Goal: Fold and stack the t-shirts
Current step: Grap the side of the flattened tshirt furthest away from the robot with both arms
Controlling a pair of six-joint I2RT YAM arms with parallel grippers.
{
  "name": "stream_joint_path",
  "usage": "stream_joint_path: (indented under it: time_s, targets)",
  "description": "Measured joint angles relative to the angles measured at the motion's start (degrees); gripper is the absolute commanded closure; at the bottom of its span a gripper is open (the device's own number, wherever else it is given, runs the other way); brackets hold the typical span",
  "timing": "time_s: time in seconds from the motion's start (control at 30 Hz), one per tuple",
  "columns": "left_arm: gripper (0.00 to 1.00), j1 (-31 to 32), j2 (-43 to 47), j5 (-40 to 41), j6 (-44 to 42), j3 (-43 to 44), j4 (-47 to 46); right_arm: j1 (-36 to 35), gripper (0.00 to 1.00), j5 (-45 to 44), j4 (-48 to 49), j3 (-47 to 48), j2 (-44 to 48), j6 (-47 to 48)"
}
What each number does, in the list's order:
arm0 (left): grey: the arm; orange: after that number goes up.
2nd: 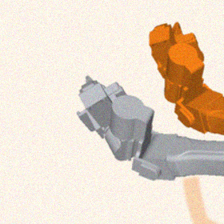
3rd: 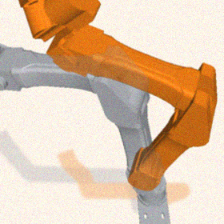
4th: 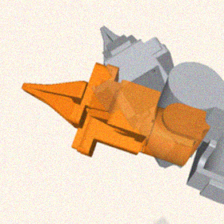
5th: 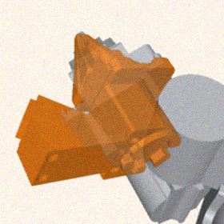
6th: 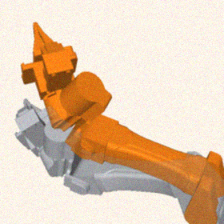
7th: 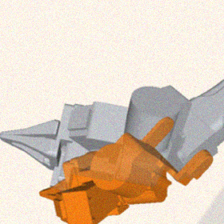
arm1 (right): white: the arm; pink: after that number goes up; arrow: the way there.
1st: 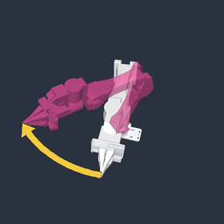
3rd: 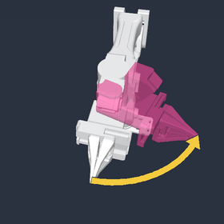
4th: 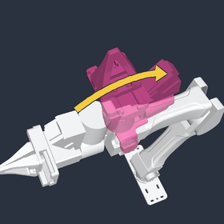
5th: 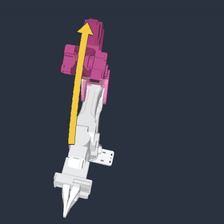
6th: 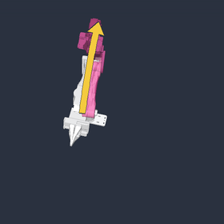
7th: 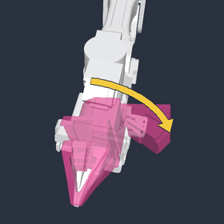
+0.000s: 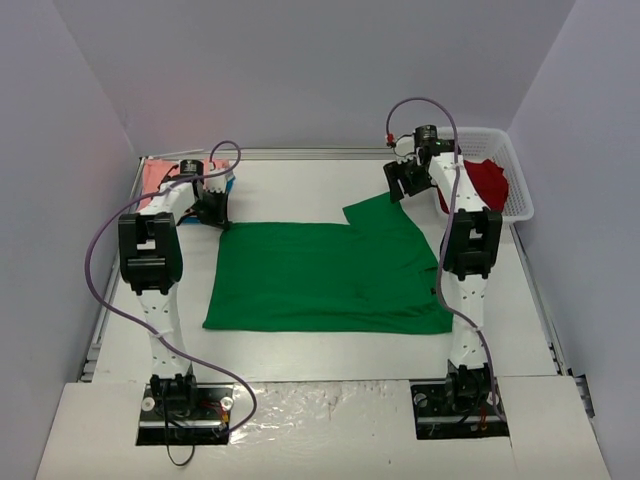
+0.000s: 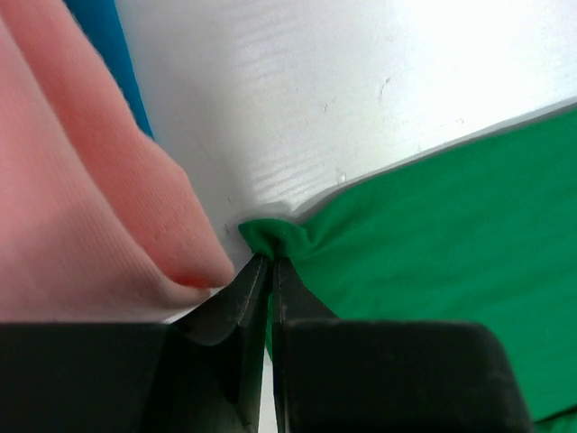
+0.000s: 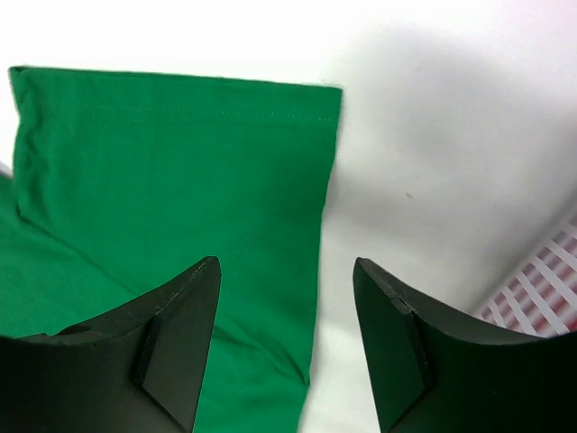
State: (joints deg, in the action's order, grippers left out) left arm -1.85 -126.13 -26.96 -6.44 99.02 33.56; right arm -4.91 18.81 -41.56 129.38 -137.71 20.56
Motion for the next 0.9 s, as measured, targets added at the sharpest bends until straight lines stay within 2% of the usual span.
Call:
stream_joint_path:
  time_s: [0.2,0.9]
  targets:
    - [0.98,0.0,1.9,0.0,-0.4,-2.7,0.2,0.0,0.43,1.3,-0.7,4.2,-6.2,-1.7]
    - [0.97,0.0,5.0,0.0,-0.4,-5.7,0.3,1.2,0.43,2.4,-0.7,15.3,-15.3,-2.9]
